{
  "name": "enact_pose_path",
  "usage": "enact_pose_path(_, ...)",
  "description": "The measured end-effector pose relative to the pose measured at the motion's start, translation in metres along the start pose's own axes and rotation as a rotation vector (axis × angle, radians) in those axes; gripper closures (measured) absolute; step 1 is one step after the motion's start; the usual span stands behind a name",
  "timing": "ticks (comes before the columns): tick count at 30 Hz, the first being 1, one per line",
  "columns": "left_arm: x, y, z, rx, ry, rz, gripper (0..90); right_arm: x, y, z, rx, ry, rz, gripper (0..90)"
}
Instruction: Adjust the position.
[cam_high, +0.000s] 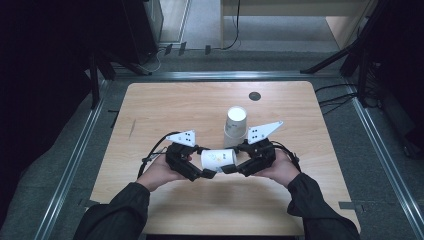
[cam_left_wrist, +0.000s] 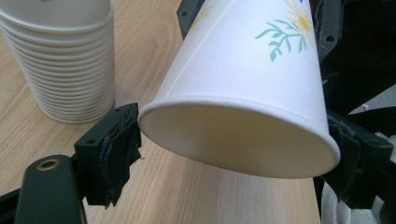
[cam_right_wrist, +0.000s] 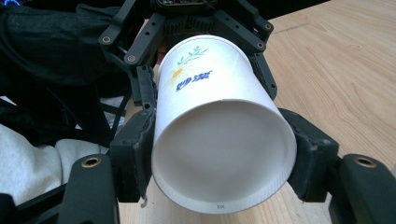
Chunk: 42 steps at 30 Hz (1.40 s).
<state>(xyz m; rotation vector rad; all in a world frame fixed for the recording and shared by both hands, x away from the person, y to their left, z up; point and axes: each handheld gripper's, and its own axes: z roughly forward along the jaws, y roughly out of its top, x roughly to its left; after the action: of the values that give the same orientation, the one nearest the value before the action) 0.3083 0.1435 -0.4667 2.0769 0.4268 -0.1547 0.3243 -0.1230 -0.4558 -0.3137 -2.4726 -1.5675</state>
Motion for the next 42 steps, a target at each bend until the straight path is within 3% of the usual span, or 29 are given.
enact_pose_path(42,-0.0034,-0.0003,-0.0047,-0.01,-0.021,0.069,22.2,-0.002,-0.0006,0.0028,0.004,0.047,0.025,34.7)
